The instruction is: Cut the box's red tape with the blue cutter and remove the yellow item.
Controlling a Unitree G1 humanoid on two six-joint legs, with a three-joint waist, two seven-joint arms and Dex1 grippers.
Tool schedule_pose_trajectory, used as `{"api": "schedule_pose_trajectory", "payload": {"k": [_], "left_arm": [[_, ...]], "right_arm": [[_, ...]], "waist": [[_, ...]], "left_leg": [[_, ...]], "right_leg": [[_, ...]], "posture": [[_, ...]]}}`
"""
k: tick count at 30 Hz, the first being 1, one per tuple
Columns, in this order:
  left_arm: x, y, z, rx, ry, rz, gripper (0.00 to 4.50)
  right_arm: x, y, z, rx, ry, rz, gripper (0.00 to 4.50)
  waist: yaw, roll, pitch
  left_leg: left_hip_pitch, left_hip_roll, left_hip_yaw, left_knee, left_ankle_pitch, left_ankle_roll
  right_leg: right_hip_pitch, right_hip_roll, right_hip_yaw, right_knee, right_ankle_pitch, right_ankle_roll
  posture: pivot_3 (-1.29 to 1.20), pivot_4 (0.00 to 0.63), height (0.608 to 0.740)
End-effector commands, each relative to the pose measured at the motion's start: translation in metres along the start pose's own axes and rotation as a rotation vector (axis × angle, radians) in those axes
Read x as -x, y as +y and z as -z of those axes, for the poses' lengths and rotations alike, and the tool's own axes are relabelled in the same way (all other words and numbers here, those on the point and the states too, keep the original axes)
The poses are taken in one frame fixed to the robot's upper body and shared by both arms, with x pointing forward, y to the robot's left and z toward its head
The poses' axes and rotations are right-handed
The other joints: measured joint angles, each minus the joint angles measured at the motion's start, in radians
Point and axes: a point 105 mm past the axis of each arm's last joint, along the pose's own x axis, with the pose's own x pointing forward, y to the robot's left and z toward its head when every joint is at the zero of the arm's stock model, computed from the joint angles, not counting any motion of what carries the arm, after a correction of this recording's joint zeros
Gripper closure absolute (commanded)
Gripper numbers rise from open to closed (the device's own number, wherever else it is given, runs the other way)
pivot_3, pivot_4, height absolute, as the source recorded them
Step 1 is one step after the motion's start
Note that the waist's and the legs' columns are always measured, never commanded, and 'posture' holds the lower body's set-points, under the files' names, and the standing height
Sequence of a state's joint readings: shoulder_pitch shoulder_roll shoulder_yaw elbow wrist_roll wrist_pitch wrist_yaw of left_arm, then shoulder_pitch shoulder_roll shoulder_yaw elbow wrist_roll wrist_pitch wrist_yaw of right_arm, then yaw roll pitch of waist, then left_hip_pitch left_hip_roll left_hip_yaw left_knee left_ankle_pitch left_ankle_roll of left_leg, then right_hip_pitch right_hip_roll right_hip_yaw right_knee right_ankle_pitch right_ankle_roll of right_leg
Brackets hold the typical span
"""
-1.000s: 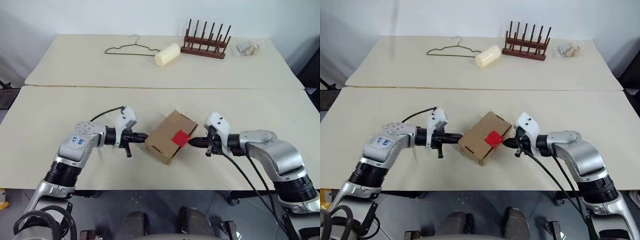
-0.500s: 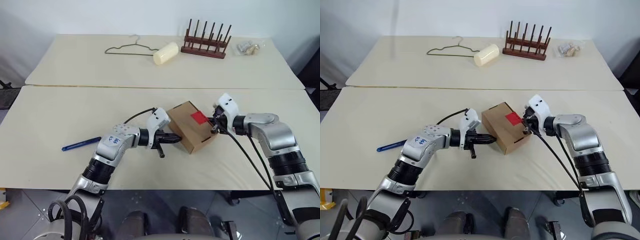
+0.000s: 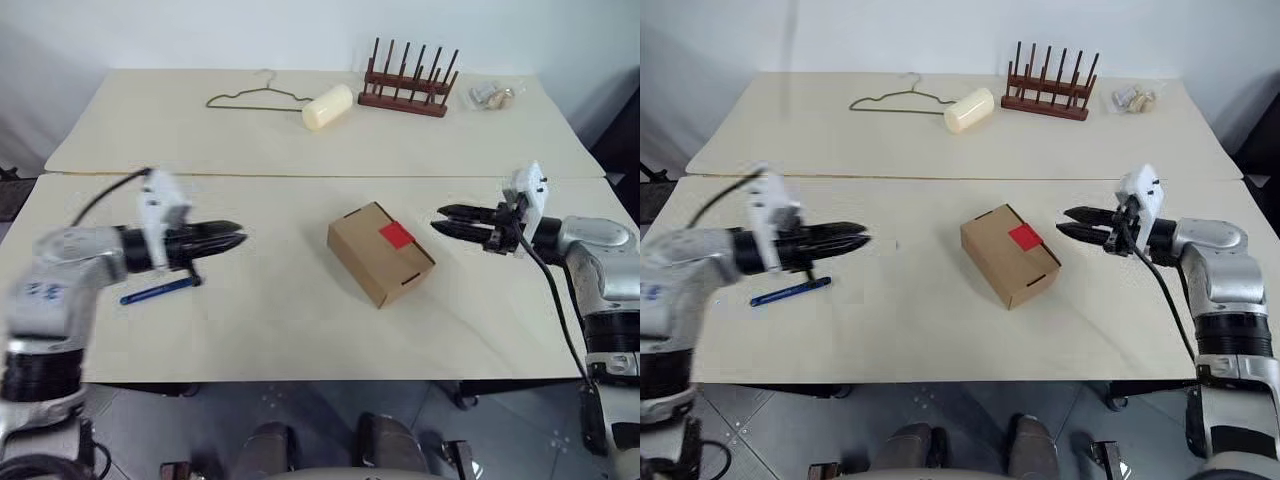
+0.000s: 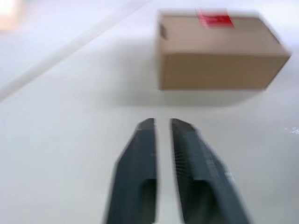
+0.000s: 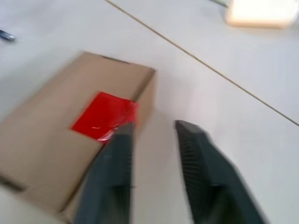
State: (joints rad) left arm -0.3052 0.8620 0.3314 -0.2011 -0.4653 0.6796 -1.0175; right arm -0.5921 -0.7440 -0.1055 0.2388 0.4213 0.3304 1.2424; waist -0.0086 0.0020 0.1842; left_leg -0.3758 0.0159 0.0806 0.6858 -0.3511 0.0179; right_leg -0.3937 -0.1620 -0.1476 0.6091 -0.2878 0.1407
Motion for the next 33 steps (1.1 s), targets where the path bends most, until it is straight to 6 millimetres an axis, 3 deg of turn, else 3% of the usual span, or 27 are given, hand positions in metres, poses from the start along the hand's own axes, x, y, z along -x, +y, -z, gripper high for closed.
{"api": "schedule_pose_trajectory", "payload": {"k": [1,6,9,11,13,17,24,28,33], "left_arm": [[0.074,0.01,0.018,0.032,0.028,-0.124,2.43],[0.174,0.022,0.06,0.079,0.222,-0.33,0.98],[0.232,0.03,0.079,0.111,0.309,-0.474,0.04],[0.254,0.029,0.088,0.133,0.367,-0.506,0.02],[0.263,0.031,0.09,0.129,0.39,-0.515,0.02],[0.25,0.041,0.082,0.024,0.36,-0.46,0.02],[0.179,0.049,0.074,-0.01,0.225,-0.183,0.02],[0.133,0.042,0.101,-0.004,0.259,-0.021,0.02],[0.084,0.047,0.113,-0.048,0.243,0.024,0.02]], "right_arm": [[-0.001,0.039,-0.03,0.133,-0.137,-0.155,1.58],[-0.009,0.087,-0.041,0.117,-0.293,-0.318,0.0],[-0.014,0.112,-0.047,0.103,-0.344,-0.425,0.0],[-0.015,0.123,-0.049,0.118,-0.363,-0.463,0.0],[-0.016,0.128,-0.051,0.135,-0.378,-0.473,0.0],[-0.015,0.136,-0.05,0.142,-0.378,-0.483,0.0],[-0.004,0.131,-0.043,0.144,-0.299,-0.486,0.0],[0.002,0.13,-0.036,0.145,-0.26,-0.468,0.0],[0.005,0.127,-0.036,0.116,-0.246,-0.412,0.0]], "waist": [[-0.006,0.0,0.0],[-0.012,-0.002,0.001],[0.001,-0.002,0.001],[0.006,-0.002,0.001],[0.01,-0.003,0.001],[0.013,-0.006,-0.001],[0.006,-0.009,-0.003],[-0.002,-0.009,-0.003],[0.003,-0.011,-0.004]], "left_leg": [[0.003,0.0,0.0,-0.003,0.0,0.0],[0.004,0.001,0.003,-0.003,-0.001,-0.001],[0.004,0.0,0.004,-0.002,-0.001,-0.001],[0.005,0.001,0.001,-0.003,-0.002,0.0],[0.005,0.0,0.001,-0.003,-0.003,0.001],[0.005,0.0,0.004,-0.003,-0.003,0.002],[0.005,-0.001,0.011,-0.003,-0.004,0.002],[0.005,0.0,0.014,-0.003,-0.004,0.002],[0.005,0.0,0.015,-0.002,-0.004,0.002]], "right_leg": [[0.0,0.0,0.001,0.0,0.0,0.0],[0.001,0.001,0.001,-0.001,0.0,-0.001],[0.001,0.0,0.001,-0.001,0.0,-0.001],[0.001,0.0,0.002,-0.001,0.0,-0.001],[0.0,-0.001,0.002,0.0,0.0,-0.001],[0.0,-0.002,0.002,0.001,0.0,-0.001],[-0.001,-0.002,0.002,0.002,0.0,-0.001],[-0.003,-0.001,0.001,0.003,0.0,-0.001],[-0.003,-0.001,0.001,0.004,0.0,0.0]], "posture": [[0.0,0.15,0.74],[0.0,0.15,0.74],[0.0,0.15,0.74],[0.0,0.15,0.74],[0.0,0.15,0.74],[0.0,0.15,0.74],[0.0,0.15,0.74],[0.0,0.15,0.74],[0.0,0.15,0.74]]}}
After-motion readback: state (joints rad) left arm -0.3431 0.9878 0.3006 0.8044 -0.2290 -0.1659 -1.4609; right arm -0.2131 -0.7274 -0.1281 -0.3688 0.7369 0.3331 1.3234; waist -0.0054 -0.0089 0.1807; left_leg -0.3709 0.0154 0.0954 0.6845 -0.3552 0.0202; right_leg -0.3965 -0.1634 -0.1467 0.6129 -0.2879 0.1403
